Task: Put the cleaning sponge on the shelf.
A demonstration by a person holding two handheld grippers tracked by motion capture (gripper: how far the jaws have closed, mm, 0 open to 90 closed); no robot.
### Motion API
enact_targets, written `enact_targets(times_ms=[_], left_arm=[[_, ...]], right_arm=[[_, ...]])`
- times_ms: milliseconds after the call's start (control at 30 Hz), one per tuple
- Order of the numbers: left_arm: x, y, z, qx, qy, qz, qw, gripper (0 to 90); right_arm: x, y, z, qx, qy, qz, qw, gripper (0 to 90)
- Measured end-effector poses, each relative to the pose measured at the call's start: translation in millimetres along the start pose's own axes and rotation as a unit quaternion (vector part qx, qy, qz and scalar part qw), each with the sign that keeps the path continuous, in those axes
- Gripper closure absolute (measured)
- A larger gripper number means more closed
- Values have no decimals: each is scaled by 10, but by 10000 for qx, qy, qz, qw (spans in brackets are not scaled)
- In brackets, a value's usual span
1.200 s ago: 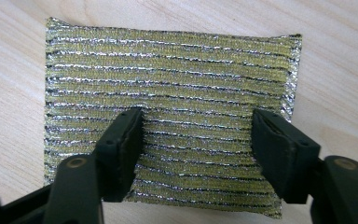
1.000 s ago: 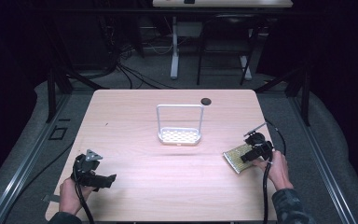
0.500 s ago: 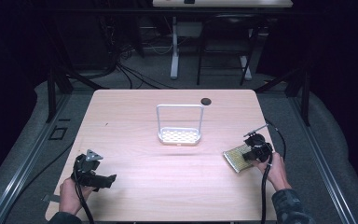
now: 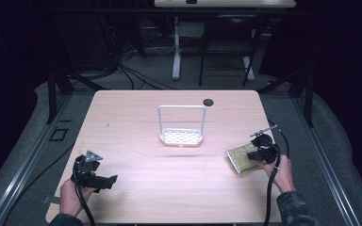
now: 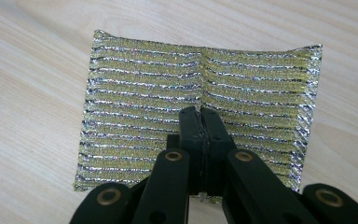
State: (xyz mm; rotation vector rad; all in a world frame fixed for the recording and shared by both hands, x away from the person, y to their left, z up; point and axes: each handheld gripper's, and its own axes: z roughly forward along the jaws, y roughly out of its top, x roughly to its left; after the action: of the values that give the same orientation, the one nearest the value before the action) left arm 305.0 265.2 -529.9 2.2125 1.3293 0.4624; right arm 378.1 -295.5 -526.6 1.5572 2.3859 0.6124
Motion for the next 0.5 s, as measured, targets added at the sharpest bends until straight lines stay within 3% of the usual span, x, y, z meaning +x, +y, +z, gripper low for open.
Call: enact_targets(times_ms=[267,433,500], left_arm=[[-6,9,-3,29,-17,45,10000,25],[2,2,1,20,2,29,10000,19],[7,7,12,13,-8,-26,10000,12]], right_arm=[[71,20,-250,-507,-83,-81,9986,896],[144,20,-268,-493,-66,-220,9985,895],[143,22,-270,-534,61,-188,9984,896]])
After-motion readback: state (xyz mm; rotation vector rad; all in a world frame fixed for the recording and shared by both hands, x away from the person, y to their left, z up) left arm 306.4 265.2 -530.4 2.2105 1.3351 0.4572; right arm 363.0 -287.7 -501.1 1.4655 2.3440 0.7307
